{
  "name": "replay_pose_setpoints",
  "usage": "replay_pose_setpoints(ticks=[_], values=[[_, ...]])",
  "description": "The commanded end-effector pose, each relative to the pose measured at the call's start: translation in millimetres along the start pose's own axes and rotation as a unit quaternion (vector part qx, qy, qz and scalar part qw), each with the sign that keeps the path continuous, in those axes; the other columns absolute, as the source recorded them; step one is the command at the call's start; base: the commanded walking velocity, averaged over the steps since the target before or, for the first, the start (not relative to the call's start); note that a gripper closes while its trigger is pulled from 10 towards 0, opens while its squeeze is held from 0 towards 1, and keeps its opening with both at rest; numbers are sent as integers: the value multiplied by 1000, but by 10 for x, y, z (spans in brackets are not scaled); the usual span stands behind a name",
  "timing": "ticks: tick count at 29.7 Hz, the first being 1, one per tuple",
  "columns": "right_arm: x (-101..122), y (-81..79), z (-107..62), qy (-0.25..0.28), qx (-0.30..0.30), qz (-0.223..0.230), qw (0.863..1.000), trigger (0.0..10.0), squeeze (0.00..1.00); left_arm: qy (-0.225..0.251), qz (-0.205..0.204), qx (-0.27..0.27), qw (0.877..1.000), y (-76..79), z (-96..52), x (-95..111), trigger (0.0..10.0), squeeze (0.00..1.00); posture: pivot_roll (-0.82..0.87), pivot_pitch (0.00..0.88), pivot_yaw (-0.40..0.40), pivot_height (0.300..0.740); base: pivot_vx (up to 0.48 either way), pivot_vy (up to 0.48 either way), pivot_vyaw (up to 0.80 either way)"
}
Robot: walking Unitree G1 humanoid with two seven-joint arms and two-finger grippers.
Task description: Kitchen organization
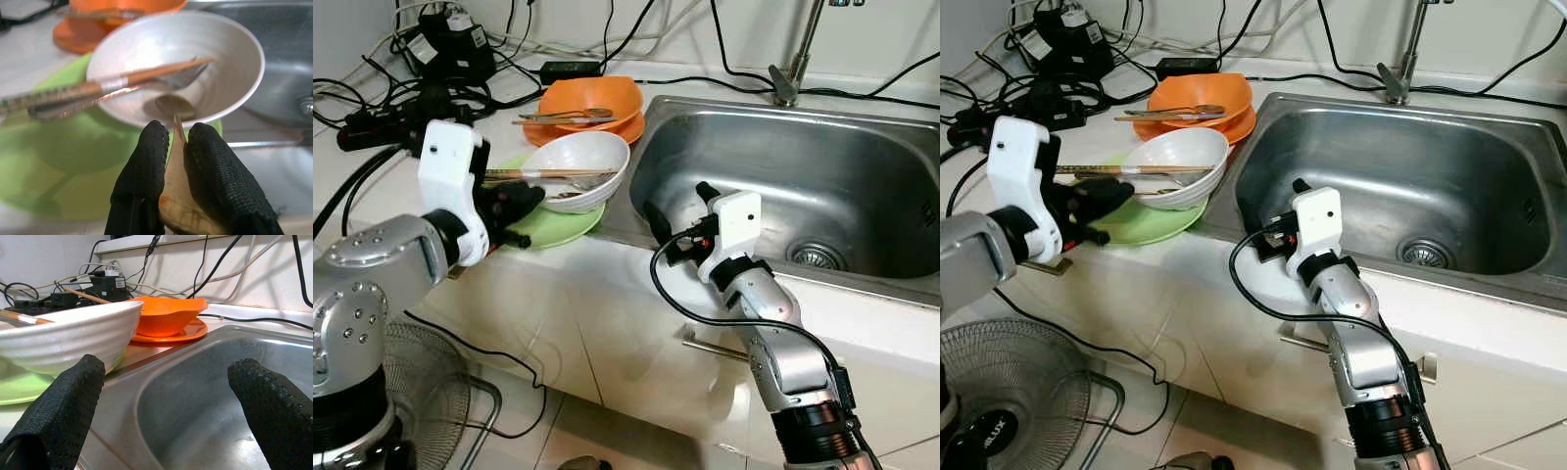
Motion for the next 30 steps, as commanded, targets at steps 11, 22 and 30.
replay_pose_setpoints(ticks=[11,22,30], values=[[15,-19,30,4,6,2,1000,10000,0,-30,14,33,999,-182,-24,-132,0,0,17,42,85,740,0,0,0],[13,-24,34,3,6,2,1000,10000,0,-19,23,14,999,-152,-55,18,0,0,17,43,89,740,0,0,0],[5,-24,25,3,2,4,1000,10000,0,9,30,17,999,-188,-49,185,3686,0,17,44,96,740,0,0,0]])
Point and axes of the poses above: a point about 5 cm out from each wrist's last joint towards the gripper, its own z axis pointing out of the wrist towards the gripper, its own x axis along the axis of the wrist's last joint, y = z × x, the point moved 3 cm from there along z, pointing out of the wrist towards the gripper, and after that the axes turned 4 degrees about -z, right-handed, at the moved point
